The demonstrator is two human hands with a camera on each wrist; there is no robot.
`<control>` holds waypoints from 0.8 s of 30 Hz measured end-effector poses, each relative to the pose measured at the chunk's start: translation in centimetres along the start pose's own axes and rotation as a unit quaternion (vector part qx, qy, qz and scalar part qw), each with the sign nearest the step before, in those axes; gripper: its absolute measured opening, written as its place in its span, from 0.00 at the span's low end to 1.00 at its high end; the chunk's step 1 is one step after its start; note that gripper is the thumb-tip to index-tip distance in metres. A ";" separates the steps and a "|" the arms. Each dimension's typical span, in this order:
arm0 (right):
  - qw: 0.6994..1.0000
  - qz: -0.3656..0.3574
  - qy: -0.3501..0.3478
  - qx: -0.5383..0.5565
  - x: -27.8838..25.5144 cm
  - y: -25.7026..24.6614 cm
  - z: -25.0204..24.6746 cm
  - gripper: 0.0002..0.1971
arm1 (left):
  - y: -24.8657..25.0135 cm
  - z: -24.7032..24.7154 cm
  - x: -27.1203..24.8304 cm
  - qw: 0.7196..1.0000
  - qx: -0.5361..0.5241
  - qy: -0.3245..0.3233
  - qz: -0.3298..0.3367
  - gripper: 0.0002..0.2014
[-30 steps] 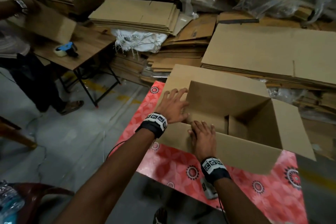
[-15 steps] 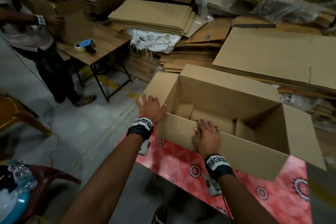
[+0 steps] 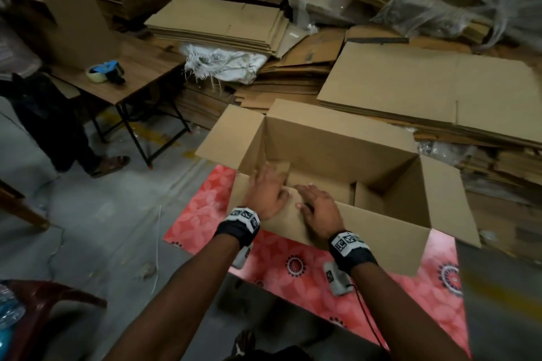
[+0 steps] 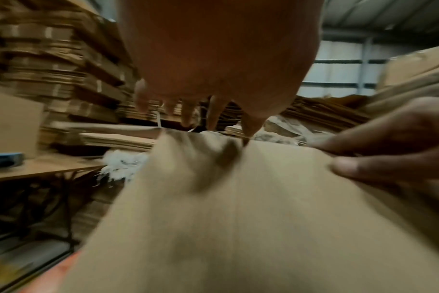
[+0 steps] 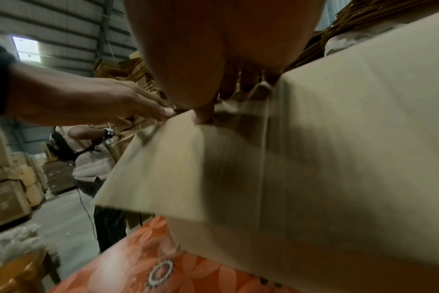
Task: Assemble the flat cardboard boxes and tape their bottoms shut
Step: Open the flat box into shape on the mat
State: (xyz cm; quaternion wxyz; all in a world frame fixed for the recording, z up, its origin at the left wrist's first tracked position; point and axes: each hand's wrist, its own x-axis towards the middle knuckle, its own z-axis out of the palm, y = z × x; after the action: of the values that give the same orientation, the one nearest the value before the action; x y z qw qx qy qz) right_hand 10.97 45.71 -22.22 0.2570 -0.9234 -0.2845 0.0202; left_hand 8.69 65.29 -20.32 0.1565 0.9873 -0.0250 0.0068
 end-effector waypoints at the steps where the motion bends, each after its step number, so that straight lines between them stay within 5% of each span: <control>1: 0.999 0.002 -0.009 0.033 -0.5 0.5 -1.1 0.23 | 1.2 0.8 -0.4 0.999 -0.007 -0.022 0.037 0.30; 5: 0.993 0.093 -0.011 -0.079 -3.7 4.7 -6.3 0.18 | 4.4 3.7 -1.5 0.995 0.021 -0.033 0.091 0.35; 8: 0.963 0.182 -0.029 -0.199 -7.2 7.7 -9.2 0.26 | 4.5 5.1 -1.3 0.992 0.063 -0.036 0.099 0.38; 12: 0.947 0.205 -0.031 -0.246 -9.5 8.0 -8.8 0.45 | 3.0 4.7 0.6 0.990 0.034 -0.050 0.128 0.37; 17: 0.952 0.237 -0.021 -0.194 -9.1 4.2 -6.1 0.15 | 1.2 1.8 4.1 0.994 0.057 -0.059 0.069 0.38; 20: 0.955 0.255 -0.020 -0.151 -8.6 1.6 -4.6 0.18 | 2.4 2.0 4.1 0.999 0.032 -0.032 0.015 0.30; 24: 0.963 0.243 0.016 -0.118 -8.7 0.8 -3.3 0.18 | 4.5 3.6 2.0 0.997 0.002 -0.026 0.076 0.28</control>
State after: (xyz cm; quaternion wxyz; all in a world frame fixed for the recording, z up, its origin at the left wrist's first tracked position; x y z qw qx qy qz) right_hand 4.74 38.96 -20.76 0.1383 -0.9887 -0.0474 0.0332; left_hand 10.46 59.81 -22.33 0.1529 0.9827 -0.1039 -0.0072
